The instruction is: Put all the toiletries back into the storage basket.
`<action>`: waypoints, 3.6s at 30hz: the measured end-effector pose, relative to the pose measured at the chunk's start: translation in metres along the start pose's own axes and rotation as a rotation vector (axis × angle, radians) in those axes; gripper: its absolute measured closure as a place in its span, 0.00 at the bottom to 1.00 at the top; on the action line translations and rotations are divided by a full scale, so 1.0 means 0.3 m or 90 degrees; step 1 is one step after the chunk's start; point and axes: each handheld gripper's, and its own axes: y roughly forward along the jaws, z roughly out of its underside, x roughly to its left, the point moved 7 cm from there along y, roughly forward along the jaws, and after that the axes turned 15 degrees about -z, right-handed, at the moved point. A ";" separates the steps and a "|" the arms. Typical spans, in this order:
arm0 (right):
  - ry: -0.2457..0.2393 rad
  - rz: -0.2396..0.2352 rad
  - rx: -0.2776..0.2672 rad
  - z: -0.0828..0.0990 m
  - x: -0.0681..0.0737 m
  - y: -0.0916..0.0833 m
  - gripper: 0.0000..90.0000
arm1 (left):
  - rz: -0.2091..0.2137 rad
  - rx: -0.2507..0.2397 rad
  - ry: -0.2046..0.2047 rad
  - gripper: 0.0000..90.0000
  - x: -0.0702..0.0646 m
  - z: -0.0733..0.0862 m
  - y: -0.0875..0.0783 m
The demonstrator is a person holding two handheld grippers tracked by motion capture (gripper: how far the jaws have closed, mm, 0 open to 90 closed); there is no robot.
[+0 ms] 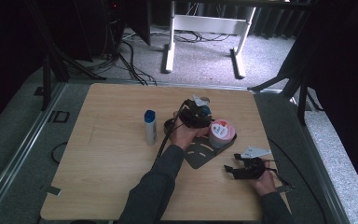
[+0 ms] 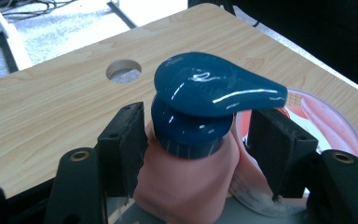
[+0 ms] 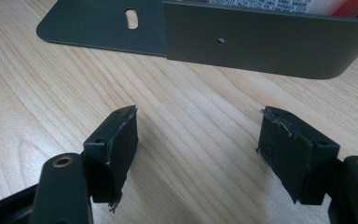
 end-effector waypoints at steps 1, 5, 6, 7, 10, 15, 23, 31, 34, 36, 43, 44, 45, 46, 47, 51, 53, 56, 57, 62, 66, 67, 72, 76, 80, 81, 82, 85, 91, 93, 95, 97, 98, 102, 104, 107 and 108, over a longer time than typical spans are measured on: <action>0.000 0.000 0.000 0.000 0.000 0.000 0.31 | -0.001 0.001 0.004 0.41 0.002 0.002 -0.005; 0.000 0.000 0.000 0.000 0.000 0.000 0.31 | -0.001 -0.003 0.013 0.41 0.001 0.016 -0.026; 0.000 0.000 0.000 0.000 0.000 0.000 0.31 | 0.001 -0.002 0.014 0.41 0.002 0.018 -0.029; 0.000 0.000 0.000 0.000 0.000 0.000 0.31 | 0.002 -0.003 0.012 0.41 0.003 0.020 -0.032; 0.000 0.000 0.000 0.000 0.000 0.000 0.31 | 0.002 -0.003 0.015 0.41 0.007 0.025 -0.037; 0.000 0.000 0.000 0.000 0.000 0.000 0.31 | 0.006 -0.001 0.022 0.42 0.012 0.035 -0.054; 0.000 0.000 0.000 0.000 0.000 0.000 0.31 | 0.010 0.001 0.037 0.42 0.015 0.046 -0.080; 0.000 0.000 0.000 0.000 0.000 0.000 0.31 | 0.007 0.007 0.028 0.42 0.042 0.060 -0.104; -0.001 0.000 0.000 0.000 0.000 0.000 0.31 | 0.026 0.003 0.008 0.41 0.050 0.053 -0.128; -0.001 0.001 0.000 0.000 -0.001 0.000 0.31 | 0.026 -0.005 0.009 0.41 0.057 0.042 -0.148; 0.001 0.000 -0.001 0.000 0.000 0.000 0.31 | 0.016 -0.020 0.007 0.41 0.092 0.021 -0.198; 0.001 0.000 0.000 0.000 0.000 0.000 0.31 | 0.012 -0.019 0.009 0.41 0.098 0.021 -0.201; 0.001 0.000 0.000 0.000 0.000 0.000 0.31 | 0.008 -0.020 0.011 0.41 0.105 0.022 -0.205; 0.001 0.000 0.000 0.000 0.000 0.000 0.31 | 0.002 -0.021 0.012 0.41 0.113 0.023 -0.210; 0.000 0.000 0.000 0.000 0.000 0.000 0.31 | -0.001 -0.021 0.012 0.40 0.120 0.024 -0.213; 0.000 0.000 0.000 0.000 0.000 0.000 0.31 | -0.008 -0.022 0.014 0.39 0.146 0.027 -0.228; 0.000 0.000 0.000 0.000 0.000 0.000 0.31 | -0.013 -0.026 0.014 0.39 0.160 0.026 -0.238; -0.001 0.000 0.000 0.000 0.000 0.000 0.31 | -0.019 -0.029 0.015 0.37 0.180 0.024 -0.251; 0.000 0.000 0.000 0.000 0.000 0.000 0.31 | -0.021 -0.031 0.013 0.36 0.186 0.023 -0.257; -0.001 0.000 0.000 0.000 0.000 0.000 0.31 | -0.047 -0.043 0.013 0.32 0.218 0.014 -0.279; -0.001 0.000 0.000 0.000 -0.001 0.000 0.31 | -0.061 -0.047 0.007 0.28 0.242 0.010 -0.290; -0.002 0.000 0.000 0.000 -0.001 0.000 0.31 | -0.065 -0.048 0.007 0.27 0.249 0.009 -0.293; -0.001 0.000 0.000 0.000 -0.001 0.000 0.31 | -0.075 -0.054 -0.012 0.22 0.283 0.003 -0.303; -0.001 0.000 0.000 0.000 -0.001 0.000 0.31 | -0.085 -0.049 -0.005 0.21 0.304 0.004 -0.310; -0.001 0.000 0.000 0.000 -0.001 0.000 0.31 | -0.090 -0.046 -0.007 0.21 0.326 0.005 -0.319; -0.001 0.000 0.000 0.000 -0.001 0.000 0.31 | -0.090 -0.045 -0.006 0.21 0.331 0.005 -0.322; -0.001 0.000 0.000 0.000 -0.001 0.000 0.31 | -0.084 -0.043 -0.006 0.22 0.334 0.006 -0.323; -0.002 0.001 0.000 0.000 -0.001 0.000 0.31 | -0.093 -0.040 -0.005 0.23 0.351 0.009 -0.328; -0.001 0.000 0.000 0.000 0.000 0.000 0.31 | -0.109 -0.038 -0.012 0.26 0.380 0.015 -0.338; -0.001 0.000 0.000 0.000 0.000 0.000 0.31 | -0.116 -0.035 -0.009 0.26 0.390 0.018 -0.342; -0.001 0.000 0.000 0.000 0.000 0.000 0.31 | -0.123 -0.031 -0.013 0.27 0.398 0.022 -0.341; 0.000 0.000 0.000 0.000 0.000 0.000 0.31 | -0.125 -0.025 -0.010 0.27 0.407 0.027 -0.344; -0.001 0.000 0.000 0.000 0.000 0.000 0.31 | -0.128 -0.022 -0.012 0.27 0.410 0.029 -0.344; -0.001 0.000 0.000 0.000 0.000 0.000 0.31 | -0.129 -0.012 -0.012 0.28 0.422 0.038 -0.347; -0.001 0.000 0.000 0.000 0.000 0.000 0.31 | -0.129 -0.006 -0.012 0.28 0.426 0.045 -0.345; 0.000 0.000 0.000 0.000 0.000 0.000 0.31 | -0.119 0.004 -0.026 0.28 0.439 0.057 -0.344; 0.000 0.000 0.000 0.000 0.000 0.000 0.31 | -0.119 0.005 -0.028 0.28 0.443 0.062 -0.344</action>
